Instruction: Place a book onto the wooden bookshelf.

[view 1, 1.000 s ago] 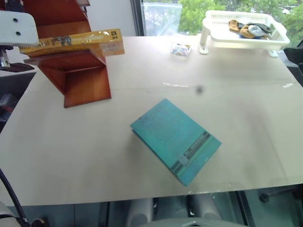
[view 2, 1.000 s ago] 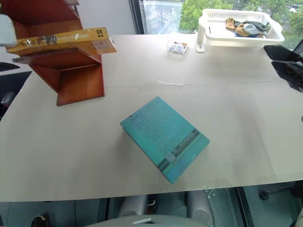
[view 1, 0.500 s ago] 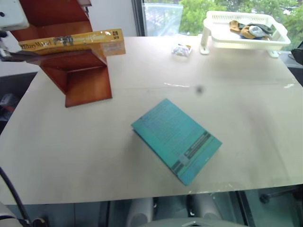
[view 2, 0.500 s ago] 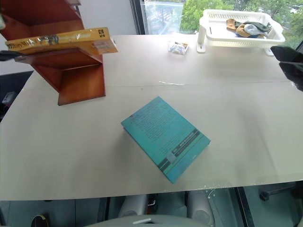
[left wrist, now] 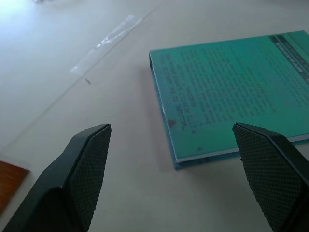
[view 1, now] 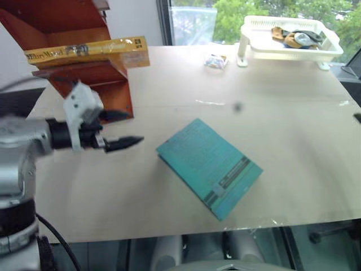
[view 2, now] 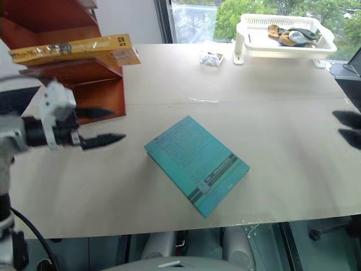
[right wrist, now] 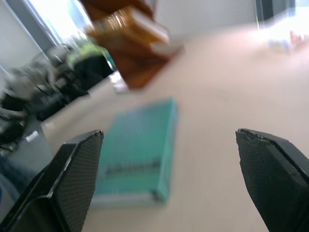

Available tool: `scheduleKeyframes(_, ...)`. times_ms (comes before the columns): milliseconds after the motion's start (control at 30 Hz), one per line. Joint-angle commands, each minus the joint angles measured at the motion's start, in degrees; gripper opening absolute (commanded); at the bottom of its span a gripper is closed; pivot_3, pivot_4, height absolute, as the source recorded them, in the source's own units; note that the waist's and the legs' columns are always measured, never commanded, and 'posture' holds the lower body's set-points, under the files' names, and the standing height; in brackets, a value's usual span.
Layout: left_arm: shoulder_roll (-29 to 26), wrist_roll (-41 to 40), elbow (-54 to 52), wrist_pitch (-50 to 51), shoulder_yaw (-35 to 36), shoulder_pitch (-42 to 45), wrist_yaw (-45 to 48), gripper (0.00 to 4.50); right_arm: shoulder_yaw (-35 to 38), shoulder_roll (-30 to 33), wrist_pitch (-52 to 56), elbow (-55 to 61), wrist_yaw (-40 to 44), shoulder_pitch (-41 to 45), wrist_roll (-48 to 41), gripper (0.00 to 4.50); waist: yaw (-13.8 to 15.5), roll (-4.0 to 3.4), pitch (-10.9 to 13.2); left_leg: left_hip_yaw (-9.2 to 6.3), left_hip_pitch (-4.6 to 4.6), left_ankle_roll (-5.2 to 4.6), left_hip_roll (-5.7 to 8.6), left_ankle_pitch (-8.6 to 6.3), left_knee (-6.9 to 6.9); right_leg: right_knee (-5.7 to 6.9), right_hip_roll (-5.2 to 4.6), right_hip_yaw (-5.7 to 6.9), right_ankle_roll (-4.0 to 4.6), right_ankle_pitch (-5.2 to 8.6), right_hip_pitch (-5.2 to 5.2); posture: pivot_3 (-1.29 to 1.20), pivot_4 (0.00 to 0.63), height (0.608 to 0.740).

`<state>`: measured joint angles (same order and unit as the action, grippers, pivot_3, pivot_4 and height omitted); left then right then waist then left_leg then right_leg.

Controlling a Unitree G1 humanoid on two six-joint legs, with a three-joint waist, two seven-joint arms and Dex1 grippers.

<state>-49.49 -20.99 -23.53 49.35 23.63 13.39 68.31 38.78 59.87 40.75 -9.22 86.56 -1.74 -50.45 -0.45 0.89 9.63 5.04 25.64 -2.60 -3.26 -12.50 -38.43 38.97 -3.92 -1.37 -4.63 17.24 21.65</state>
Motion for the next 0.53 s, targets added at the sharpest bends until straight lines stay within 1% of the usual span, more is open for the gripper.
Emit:
scheduleKeyframes(33,3.68,0.39,-2.98,-4.27,1.75,-7.3,-5.44,4.26,1.27,-2.36,-7.52,3.85,-1.69,-7.12,6.95,4.5,0.07,-0.01,-0.07,0.01,-0.02,0.0,0.02,0.0,0.02,-0.02,-0.03,-0.02,0.0,0.0,-0.03,0.0,0.15,0.74)
scheduleKeyframes(100,5.37,0.78,-2.29,-6.65,1.38,-11.13,-7.18,4.26,0.13,-3.63,-11.36,4.03,-3.09,-9.16,10.15,4.5,0.02,-0.07,-0.13,-0.01,-0.04,0.0,0.03,0.0,0.02,-0.05,-0.03,0.0,0.0,0.0,-0.06,0.0,0.15,0.74)
scheduleKeyframes(200,6.94,-0.41,-2.56,-8.03,1.61,-15.75,-8.65,4.26,-0.62,-5.01,-12.78,4.69,-4.14,-9.71,11.05,4.5,-0.44,-0.11,-0.16,0.0,-0.09,0.0,0.02,0.0,0.02,0.0,-0.02,-0.03,0.01,0.0,-0.05,0.0,0.15,0.74)
scheduleKeyframes(333,5.71,0.66,-1.69,-12.71,0.6,-20.12,-9.12,4.26,-2.19,-5.51,-14.86,4.67,-4.89,-9.75,12.67,4.5,-0.31,-0.13,-0.23,0.02,-0.21,0.01,-0.01,0.0,0.02,0.0,0.0,-0.07,0.03,0.0,-0.09,0.0,0.15,0.74)
scheduleKeyframes(533,4.13,-1.33,-1.73,-13.09,1.34,-21.67,-9.52,4.26,-2.84,-5.83,-15.61,4.56,-6.21,-8.69,12.65,4.5,0.04,-0.13,-0.25,0.01,-0.2,0.0,0.01,0.0,0.03,-0.03,-0.07,-0.05,0.04,0.01,-0.09,0.0,0.15,0.74)
